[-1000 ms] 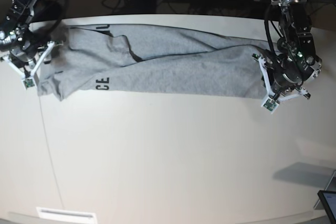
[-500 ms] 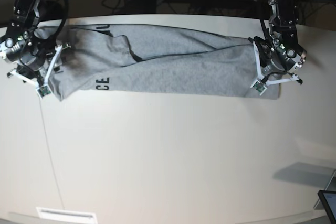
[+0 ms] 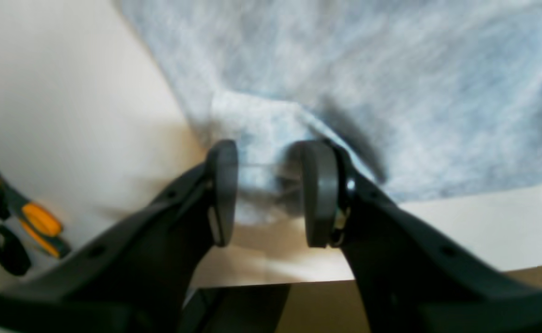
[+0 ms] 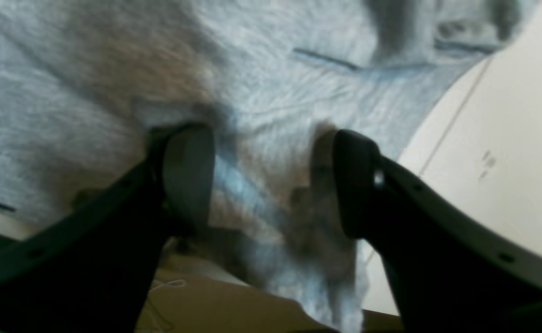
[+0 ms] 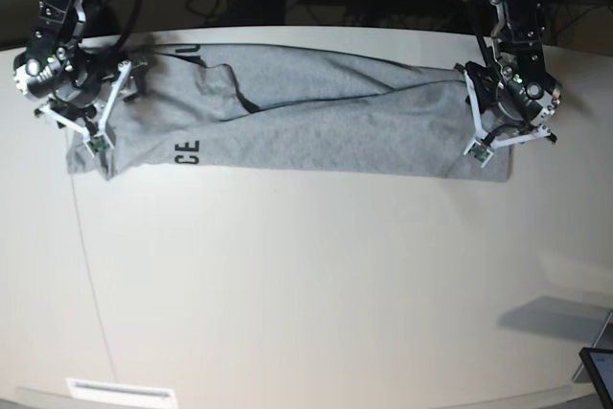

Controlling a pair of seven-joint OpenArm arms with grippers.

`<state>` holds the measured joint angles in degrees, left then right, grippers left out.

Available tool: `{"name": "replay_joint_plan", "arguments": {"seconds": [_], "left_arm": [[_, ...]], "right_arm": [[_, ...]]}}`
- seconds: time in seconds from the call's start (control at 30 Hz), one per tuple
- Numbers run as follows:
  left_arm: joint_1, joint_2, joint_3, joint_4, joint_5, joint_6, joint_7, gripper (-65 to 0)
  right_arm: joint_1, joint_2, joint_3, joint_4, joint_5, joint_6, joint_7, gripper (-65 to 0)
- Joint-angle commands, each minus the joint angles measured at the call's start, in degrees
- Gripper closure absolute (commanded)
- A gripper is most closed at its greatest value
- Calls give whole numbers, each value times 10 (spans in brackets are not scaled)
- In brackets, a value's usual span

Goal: Fold the T-shirt properly
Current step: 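Grasp both ends of the grey strip with both grippers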

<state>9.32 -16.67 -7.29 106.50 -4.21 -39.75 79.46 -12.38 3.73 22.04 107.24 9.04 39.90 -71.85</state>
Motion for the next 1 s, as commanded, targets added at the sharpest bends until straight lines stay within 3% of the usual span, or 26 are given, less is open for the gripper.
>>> {"name": "replay_joint_plan", "arguments": {"seconds": [0.0,0.2,0.43,0.53,0.8,0.97], "left_arm": [[-8,-8,-2,-8,6,-3,0,-237],[-28,-9,-8,-104,12,-3,-54,-237],[-71,15,-7,-192,131,-3,-116,-237],[-114,41,-8,-226,166,-3,-118,-237],[-178,68,-2,-248,200,-3,-115,-237],[-185,80,-6,-229,219,-3,-101,-237]], "right_arm": [[8,4,1,2,3,1,6,-341],[39,10,1,-77,3,1,9,-334],[73,41,-1,-139,3,1,39,-334],[104,49,-2,-178,3,1,39,-334],[134,50,-2,-197,3,1,32,-334],[131,48,1,-151,3,1,-19,-334]]}}
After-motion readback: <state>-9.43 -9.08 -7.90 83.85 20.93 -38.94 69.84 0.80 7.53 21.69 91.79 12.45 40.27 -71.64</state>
